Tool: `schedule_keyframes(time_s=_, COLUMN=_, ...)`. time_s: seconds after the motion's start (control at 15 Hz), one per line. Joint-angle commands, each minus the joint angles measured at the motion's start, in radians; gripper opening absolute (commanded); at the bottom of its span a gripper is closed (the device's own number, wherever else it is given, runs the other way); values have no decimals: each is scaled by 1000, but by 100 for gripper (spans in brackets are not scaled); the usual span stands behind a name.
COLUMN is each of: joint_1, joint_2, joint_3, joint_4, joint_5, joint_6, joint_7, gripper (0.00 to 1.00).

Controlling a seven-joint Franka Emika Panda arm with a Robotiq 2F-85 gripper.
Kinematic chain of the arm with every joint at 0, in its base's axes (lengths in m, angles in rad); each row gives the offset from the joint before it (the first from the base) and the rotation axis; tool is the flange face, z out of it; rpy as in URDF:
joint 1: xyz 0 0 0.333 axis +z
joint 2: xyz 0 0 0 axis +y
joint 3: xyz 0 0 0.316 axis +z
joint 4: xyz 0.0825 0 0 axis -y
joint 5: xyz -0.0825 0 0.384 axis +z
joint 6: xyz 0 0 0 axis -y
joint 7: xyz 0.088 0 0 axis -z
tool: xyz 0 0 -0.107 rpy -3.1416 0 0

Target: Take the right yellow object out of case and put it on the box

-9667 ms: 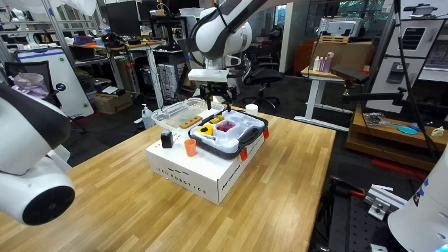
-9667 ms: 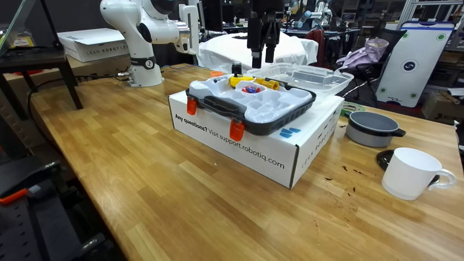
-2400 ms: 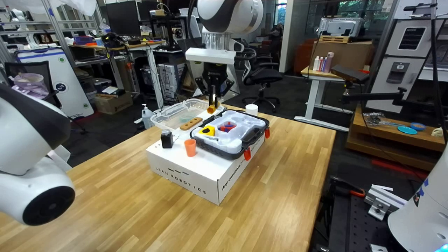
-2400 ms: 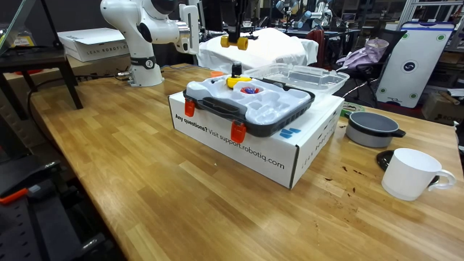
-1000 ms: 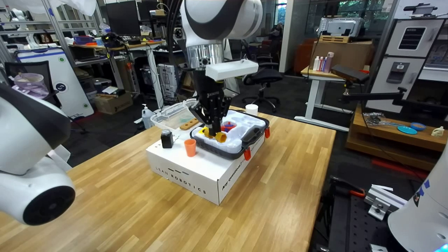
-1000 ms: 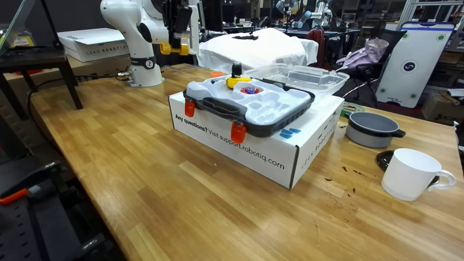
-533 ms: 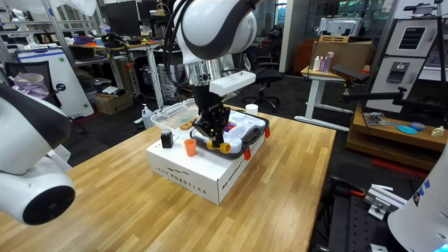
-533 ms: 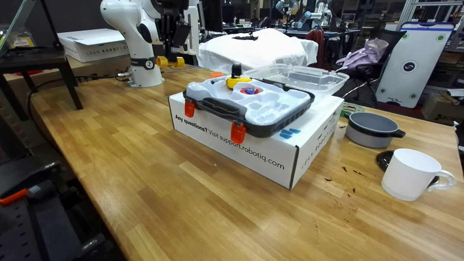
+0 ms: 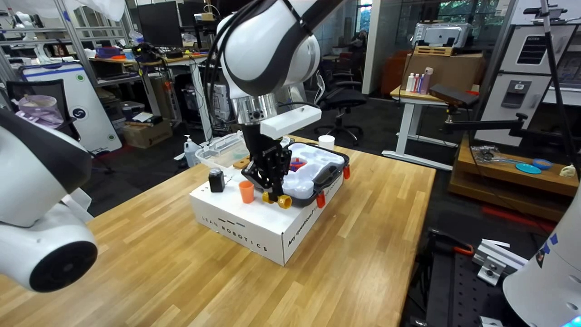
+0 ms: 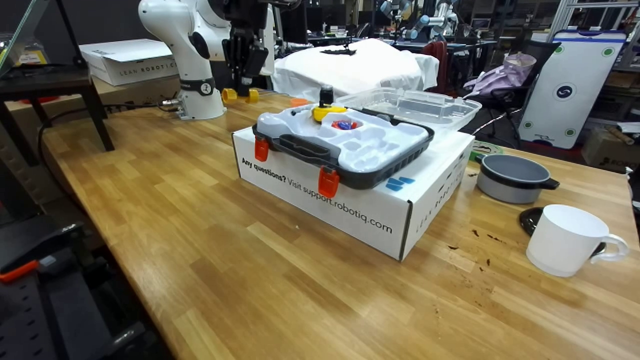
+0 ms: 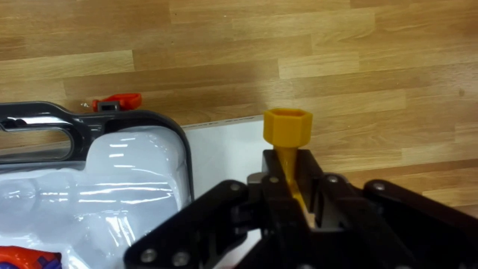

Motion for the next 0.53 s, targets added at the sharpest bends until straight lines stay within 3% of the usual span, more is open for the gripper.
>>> schedule_keyframes(time_s=0.0, joint_1=8, joint_2=30, joint_3=-1, joint_4=28, joint_5=9, joint_6=2, joint_7=30, gripper=4)
schedule_keyframes(time_s=0.47, joint_1=25, joint_2=117, joint_3=-6, joint_4=90, joint_5=6, joint_6=18, joint_7=99, gripper=4)
